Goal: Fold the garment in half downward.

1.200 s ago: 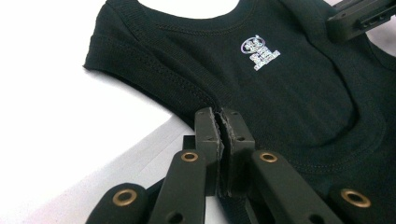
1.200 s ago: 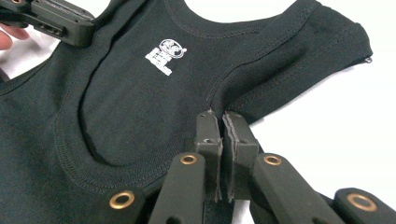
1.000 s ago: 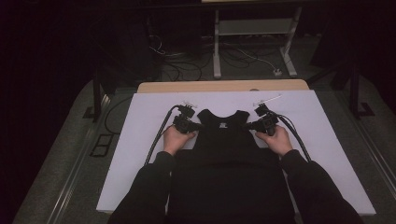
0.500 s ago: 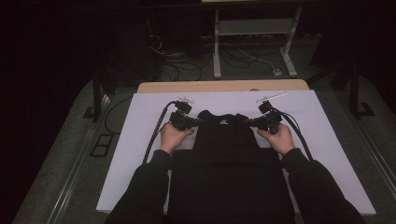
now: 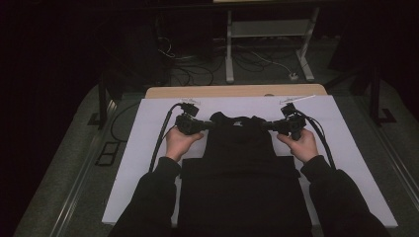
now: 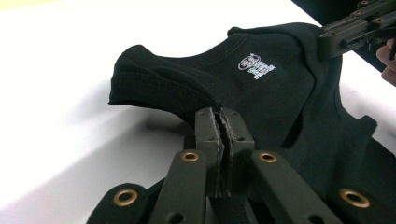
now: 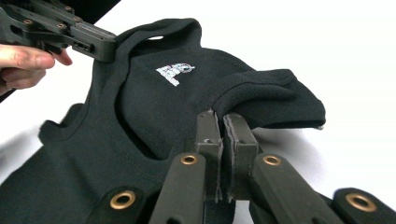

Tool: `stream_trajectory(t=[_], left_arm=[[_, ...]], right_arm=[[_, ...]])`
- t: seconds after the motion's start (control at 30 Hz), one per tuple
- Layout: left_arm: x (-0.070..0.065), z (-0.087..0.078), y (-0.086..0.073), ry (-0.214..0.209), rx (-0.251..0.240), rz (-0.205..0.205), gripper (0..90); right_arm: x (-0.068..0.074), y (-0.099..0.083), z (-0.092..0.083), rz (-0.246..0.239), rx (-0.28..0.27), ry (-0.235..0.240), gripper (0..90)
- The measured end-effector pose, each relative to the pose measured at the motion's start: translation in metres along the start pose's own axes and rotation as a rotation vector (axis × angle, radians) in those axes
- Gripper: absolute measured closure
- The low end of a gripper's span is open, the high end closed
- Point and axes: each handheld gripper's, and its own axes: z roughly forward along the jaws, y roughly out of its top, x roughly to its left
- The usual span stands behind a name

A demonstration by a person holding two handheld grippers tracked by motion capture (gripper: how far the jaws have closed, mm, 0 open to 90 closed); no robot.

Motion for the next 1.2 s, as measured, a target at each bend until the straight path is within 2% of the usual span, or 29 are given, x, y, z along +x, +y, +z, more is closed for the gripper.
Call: stream_trajectory(t=[0.27, 0.77, 1.07, 1.2], left_arm=[[-0.011, -0.01, 0.002, -0.011, -0.022, 0.014, 85.8], [-0.032, -0.028, -0.002, -0.033, -0.012, 0.062, 85.9], [-0.043, -0.034, -0.011, -0.036, -0.019, 0.06, 85.9], [-0.048, -0.037, -0.016, -0.038, -0.016, 0.065, 85.9]], right_arm=[[0.007, 0.001, -0.011, -0.008, -0.018, 0.011, 84.7], [0.021, -0.004, -0.03, -0.024, -0.044, 0.033, 84.6], [0.031, -0.013, -0.042, -0.024, -0.069, 0.039, 84.4], [0.036, -0.017, -0.043, -0.026, -0.063, 0.039, 84.4]])
